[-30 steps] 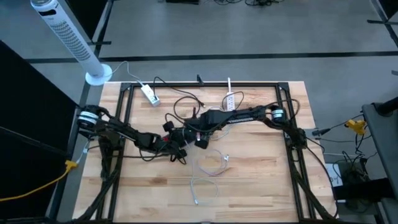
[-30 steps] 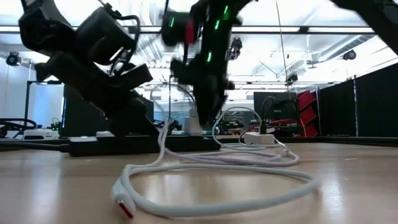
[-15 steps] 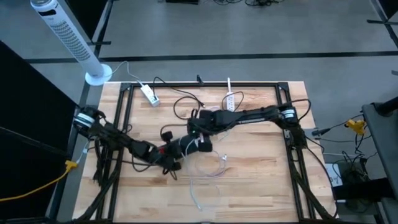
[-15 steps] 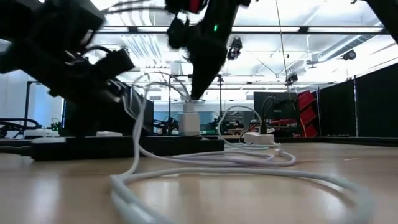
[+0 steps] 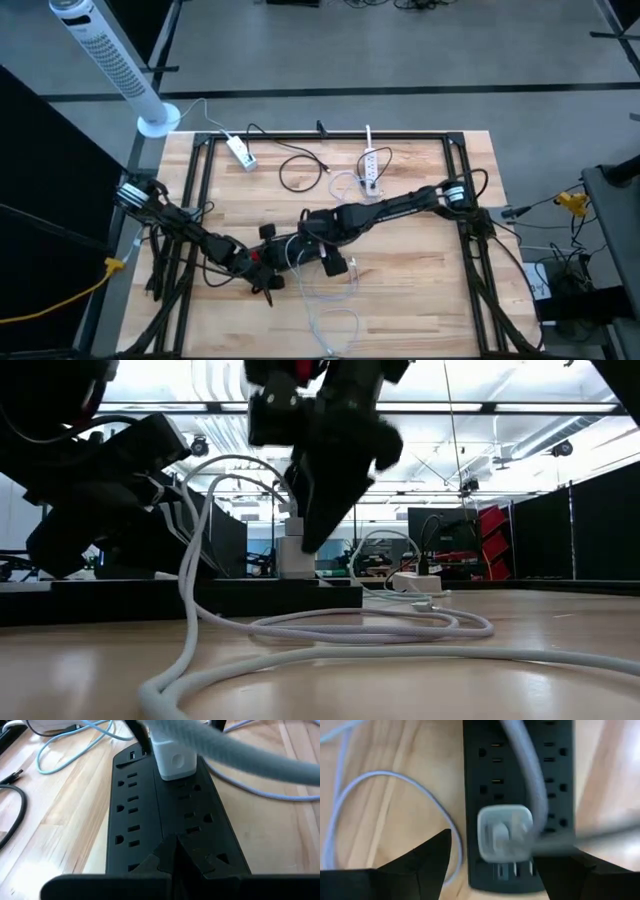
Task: Insert USB
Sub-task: Insert the white charger adapter into the black outlet
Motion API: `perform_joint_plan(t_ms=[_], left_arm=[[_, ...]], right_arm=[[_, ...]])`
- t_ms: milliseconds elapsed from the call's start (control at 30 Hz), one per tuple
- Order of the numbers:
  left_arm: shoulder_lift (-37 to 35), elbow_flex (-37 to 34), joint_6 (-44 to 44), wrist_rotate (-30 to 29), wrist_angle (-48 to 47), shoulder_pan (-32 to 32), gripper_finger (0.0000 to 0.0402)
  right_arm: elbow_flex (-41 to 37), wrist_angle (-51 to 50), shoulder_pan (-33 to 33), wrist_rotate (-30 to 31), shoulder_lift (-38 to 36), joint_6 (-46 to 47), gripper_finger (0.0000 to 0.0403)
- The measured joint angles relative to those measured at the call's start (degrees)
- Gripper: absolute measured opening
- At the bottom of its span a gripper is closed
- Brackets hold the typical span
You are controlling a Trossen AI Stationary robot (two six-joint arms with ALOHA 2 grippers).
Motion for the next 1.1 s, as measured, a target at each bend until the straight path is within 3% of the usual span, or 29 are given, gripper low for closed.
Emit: perform_joint_plan(t_ms=[200,333,900,1100], left_arm=[[-0.04,0.0,-1.02,1.18,0.37,-0.05,0.0],[-0.04,0.0,-1.19,1.54,0.54,-0.05,0.0],[-0.04,-0.02,-1.18,1.58,0.81,-0.12,0.0],[-0.27,-0.04,-1.19,1.74,0.64,-0.16,0.0]], right_arm=[[0.04,1.59,0.34,0.3,1.17,-0.03,0.0217],[0.04,1.49,0.3,0.09,1.26,-0.45,0.014],[-2.24,4.56,-0.08,-1.13,4.8,-1.02,0.0144],[-2.72,4.65,0.61,-0.51,1.11,-1.34,0.0144]])
